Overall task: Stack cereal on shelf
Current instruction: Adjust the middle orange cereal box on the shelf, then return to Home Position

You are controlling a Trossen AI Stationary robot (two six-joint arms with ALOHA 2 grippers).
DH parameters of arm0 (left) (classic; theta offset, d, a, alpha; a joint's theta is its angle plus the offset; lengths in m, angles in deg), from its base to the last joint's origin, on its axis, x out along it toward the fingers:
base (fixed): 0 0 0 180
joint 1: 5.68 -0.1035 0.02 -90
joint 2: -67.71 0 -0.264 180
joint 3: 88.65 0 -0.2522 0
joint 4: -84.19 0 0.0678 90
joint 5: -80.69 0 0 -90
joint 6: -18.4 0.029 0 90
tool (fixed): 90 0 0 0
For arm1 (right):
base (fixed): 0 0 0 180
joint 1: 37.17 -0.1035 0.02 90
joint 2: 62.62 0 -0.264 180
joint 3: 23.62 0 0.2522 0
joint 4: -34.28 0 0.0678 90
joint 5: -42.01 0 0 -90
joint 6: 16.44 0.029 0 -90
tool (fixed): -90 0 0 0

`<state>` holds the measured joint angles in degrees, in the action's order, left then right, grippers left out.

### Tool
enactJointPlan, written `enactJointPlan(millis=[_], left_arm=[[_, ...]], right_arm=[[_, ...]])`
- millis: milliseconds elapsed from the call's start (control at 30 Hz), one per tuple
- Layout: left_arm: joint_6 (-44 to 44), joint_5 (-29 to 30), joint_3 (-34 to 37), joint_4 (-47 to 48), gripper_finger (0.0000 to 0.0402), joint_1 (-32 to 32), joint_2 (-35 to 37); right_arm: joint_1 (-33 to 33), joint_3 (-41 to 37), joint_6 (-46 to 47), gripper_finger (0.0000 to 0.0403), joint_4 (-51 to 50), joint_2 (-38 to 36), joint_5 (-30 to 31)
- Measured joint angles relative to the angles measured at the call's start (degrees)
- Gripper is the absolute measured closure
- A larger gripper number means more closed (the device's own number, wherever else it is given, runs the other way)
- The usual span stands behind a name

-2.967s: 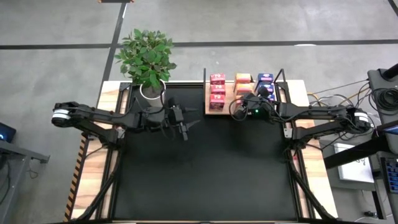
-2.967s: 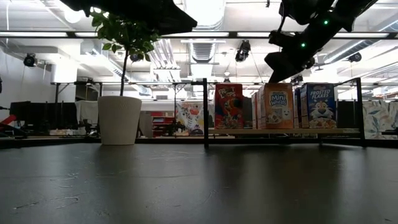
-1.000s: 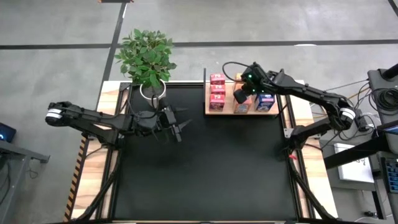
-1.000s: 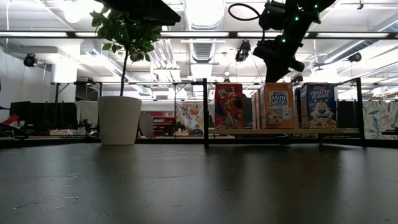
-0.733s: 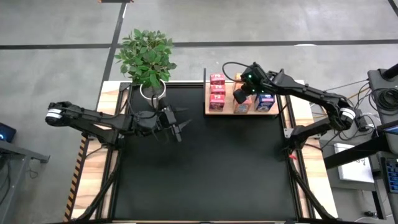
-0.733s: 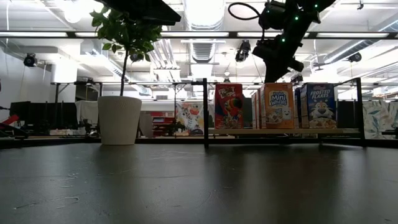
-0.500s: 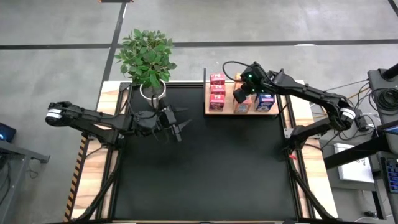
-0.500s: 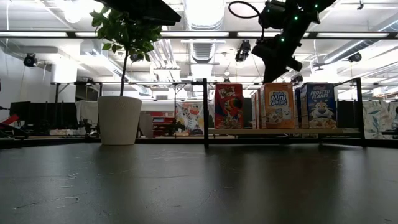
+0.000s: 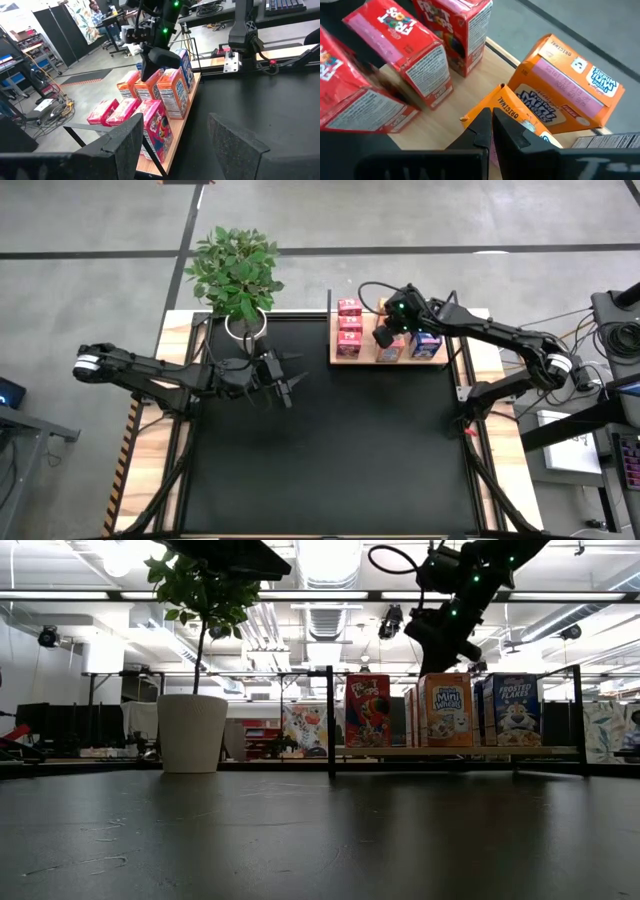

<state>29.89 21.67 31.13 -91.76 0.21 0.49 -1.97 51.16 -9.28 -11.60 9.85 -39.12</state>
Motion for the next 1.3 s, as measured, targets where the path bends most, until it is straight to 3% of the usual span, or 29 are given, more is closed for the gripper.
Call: enactJointPlan(millis=[333, 1067, 1300], left_arm=[[0.0, 0.0, 0.0, -0.2, 0.0196, 0.0, 0.0], [0.0, 0.0, 0.0, 0.0, 0.0196, 0.0, 0.0], [0.6, 0.0, 0.0, -0.2, 0.0196, 0.0, 0.0]], right_arm=[[-0.2, 0.0, -1.9, 0.0394, 0.1, -0.1, -2.8], [-0.2, 1.5, -4.2, 0.0394, -2.7, -3.4, -1.4], [0.3, 1.5, -5.0, 0.0394, 0.1, -4.1, 4.1]])
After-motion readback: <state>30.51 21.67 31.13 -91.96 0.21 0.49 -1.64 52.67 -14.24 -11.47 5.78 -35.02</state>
